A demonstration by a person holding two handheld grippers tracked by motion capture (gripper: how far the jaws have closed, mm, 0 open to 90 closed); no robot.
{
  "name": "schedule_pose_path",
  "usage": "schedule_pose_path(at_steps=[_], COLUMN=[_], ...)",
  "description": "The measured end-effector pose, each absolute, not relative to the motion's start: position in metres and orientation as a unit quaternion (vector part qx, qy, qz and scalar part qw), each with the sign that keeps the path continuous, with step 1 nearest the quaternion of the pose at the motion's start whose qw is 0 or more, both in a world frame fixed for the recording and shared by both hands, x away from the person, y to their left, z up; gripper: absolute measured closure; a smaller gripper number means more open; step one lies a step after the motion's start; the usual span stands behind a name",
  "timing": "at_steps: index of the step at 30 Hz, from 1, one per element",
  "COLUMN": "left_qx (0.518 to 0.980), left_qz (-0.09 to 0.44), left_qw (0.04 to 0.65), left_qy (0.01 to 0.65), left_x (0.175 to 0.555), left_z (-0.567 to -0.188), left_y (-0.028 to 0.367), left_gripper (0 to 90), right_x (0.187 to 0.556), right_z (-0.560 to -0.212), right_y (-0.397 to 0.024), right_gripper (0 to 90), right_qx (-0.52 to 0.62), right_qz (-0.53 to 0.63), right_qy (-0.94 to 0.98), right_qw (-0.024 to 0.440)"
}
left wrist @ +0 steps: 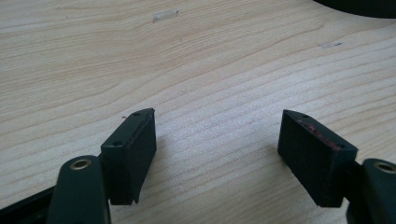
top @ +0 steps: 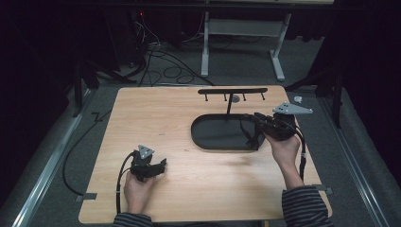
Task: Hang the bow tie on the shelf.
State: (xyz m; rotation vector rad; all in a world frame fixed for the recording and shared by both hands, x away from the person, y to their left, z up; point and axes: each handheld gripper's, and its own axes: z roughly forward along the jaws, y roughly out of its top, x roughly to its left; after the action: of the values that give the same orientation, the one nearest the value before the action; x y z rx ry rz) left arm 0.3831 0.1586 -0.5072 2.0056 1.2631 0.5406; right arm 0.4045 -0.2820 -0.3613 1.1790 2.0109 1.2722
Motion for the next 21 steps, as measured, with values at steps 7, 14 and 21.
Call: schedule_pose_path(at_steps=[7,14,21], left_qx=[0.773,0.773,0.772], left_qz=[0.209,0.209,0.208], left_qw=[0.348,0.349,0.349], left_qy=[0.488,0.488,0.488], left_x=[0.383,0.383,0.383], left_z=[-0.507,-0.507,-0.507], left_y=[0.159,0.159,0.159], left_gripper=[28.4,28.4,28.5], right_x=[0.415,0.427,0.439], right_z=[-0.359,-0.355,-0.349], right_y=[-0.279,-0.275,-0.272], right_gripper=[80.3,80.2,80.2], right_qx=[0.437,0.438,0.442], right_qz=[0.461,0.458,0.451], right_qy=[0.731,0.731,0.732], right_qw=[0.251,0.252,0.257])
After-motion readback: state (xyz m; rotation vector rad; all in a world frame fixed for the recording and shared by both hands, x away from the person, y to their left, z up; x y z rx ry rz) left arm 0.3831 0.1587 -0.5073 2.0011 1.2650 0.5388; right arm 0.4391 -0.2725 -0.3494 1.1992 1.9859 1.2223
